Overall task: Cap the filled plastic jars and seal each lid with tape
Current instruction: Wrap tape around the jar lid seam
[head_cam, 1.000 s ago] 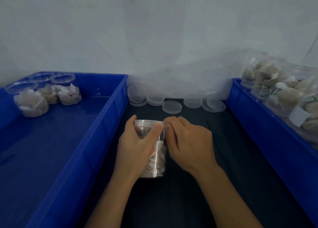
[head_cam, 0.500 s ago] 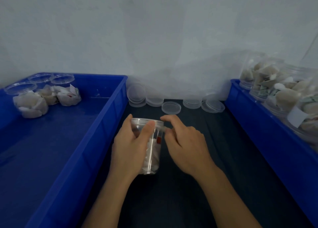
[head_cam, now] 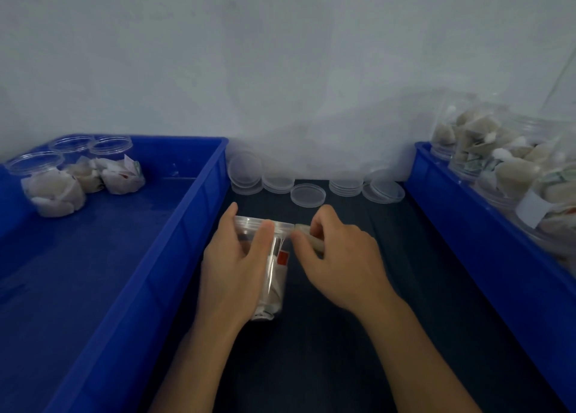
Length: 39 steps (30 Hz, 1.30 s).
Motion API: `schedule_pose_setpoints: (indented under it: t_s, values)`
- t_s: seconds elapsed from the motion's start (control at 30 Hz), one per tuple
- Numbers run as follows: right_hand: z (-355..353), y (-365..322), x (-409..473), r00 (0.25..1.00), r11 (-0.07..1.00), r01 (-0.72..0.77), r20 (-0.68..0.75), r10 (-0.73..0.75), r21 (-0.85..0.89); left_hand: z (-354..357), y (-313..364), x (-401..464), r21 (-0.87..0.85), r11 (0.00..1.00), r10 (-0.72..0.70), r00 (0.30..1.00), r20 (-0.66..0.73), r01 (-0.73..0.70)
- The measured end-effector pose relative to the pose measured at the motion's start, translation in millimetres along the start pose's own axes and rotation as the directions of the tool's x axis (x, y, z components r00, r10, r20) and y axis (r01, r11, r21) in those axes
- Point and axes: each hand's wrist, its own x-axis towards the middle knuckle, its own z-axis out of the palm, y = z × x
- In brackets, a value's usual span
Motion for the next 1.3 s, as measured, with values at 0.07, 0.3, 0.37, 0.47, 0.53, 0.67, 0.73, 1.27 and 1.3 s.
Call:
schedule_pose_setpoints:
  t_s: [0.07,0.3,0.37,0.47,0.53,0.67,0.73,1.27,1.3]
  values:
    - [-1,1,0,0.999,1.0,0.011,0.035,-0.011,0.013,1,5,-2,0.051,0.999,0.006,1.0,0.012,-0.007]
    - [-9,2,3,0.984,0.995,-0.024,0.179,0.005,0.101,1,6,-1,0.184,0.982,0.034,0.999,-0.012,-0.031]
    - [-10,2,3,0.974,0.991,-0.048,0.225,0.02,0.121,0,5,-1,0.234,0.97,0.074,0.997,-0.038,-0.063]
    - [-10,1,2,0.966,0.99,-0.057,0.256,0.022,0.132,-1,6,-3,0.342,0.933,0.147,0.987,-0.069,-0.115]
    - [-9,0,3,0.964,0.993,-0.051,0.264,0.021,0.108,2,6,-5,0.388,0.914,0.163,0.983,-0.084,-0.118]
    - [-7,-1,3,0.961,0.995,-0.059,0.274,0.036,0.076,9,5,-10,0.472,0.871,0.217,0.969,-0.115,-0.139]
    - [-4,-1,2,0.966,0.995,-0.066,0.255,0.045,0.075,11,4,-11,0.492,0.857,0.235,0.965,-0.118,-0.149]
    - [-10,3,1,0.986,0.997,0.067,0.148,-0.073,0.047,-5,3,2,0.311,0.941,0.152,0.988,-0.025,-0.136]
    - [-9,4,1,0.988,0.996,0.083,0.126,-0.086,0.024,-5,4,2,0.309,0.942,0.144,0.989,-0.022,-0.13]
